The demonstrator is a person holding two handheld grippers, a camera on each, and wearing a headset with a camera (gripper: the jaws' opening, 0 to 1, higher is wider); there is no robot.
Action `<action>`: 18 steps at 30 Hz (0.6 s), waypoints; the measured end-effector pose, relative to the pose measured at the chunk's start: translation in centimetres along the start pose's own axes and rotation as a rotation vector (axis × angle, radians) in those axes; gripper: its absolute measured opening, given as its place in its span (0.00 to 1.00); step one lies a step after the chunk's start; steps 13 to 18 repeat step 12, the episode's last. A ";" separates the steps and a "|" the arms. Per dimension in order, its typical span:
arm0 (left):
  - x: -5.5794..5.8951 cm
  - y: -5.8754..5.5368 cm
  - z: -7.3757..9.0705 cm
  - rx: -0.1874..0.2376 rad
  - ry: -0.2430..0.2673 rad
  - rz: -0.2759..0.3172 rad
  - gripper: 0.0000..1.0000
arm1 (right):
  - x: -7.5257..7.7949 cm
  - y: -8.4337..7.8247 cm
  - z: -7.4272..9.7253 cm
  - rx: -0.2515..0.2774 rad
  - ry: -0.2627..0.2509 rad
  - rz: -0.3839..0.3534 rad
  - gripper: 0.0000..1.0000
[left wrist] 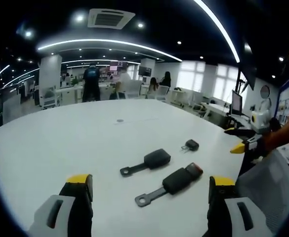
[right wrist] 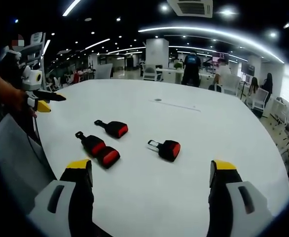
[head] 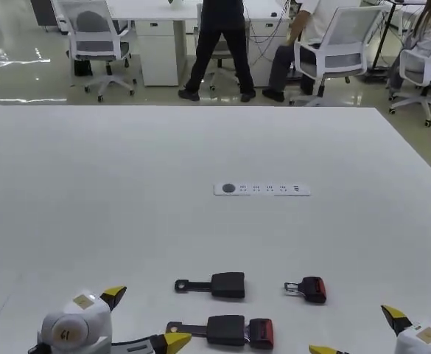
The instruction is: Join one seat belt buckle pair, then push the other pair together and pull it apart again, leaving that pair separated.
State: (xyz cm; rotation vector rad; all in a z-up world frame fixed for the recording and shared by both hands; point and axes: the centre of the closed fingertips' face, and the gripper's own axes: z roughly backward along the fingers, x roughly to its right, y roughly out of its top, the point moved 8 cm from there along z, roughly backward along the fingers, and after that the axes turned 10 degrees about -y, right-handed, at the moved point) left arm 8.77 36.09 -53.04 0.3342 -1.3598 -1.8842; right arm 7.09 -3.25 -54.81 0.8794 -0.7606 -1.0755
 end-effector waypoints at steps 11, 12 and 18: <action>0.6 0.1 0.4 -0.004 0.002 -0.002 1.00 | 0.0 -0.1 0.3 -0.004 -0.001 -0.002 1.00; 0.7 0.1 0.4 -0.004 0.002 -0.001 1.00 | -0.1 0.0 0.4 -0.003 0.000 0.000 1.00; 0.7 0.1 0.4 -0.004 0.002 -0.001 1.00 | -0.1 0.0 0.4 -0.003 0.000 0.000 1.00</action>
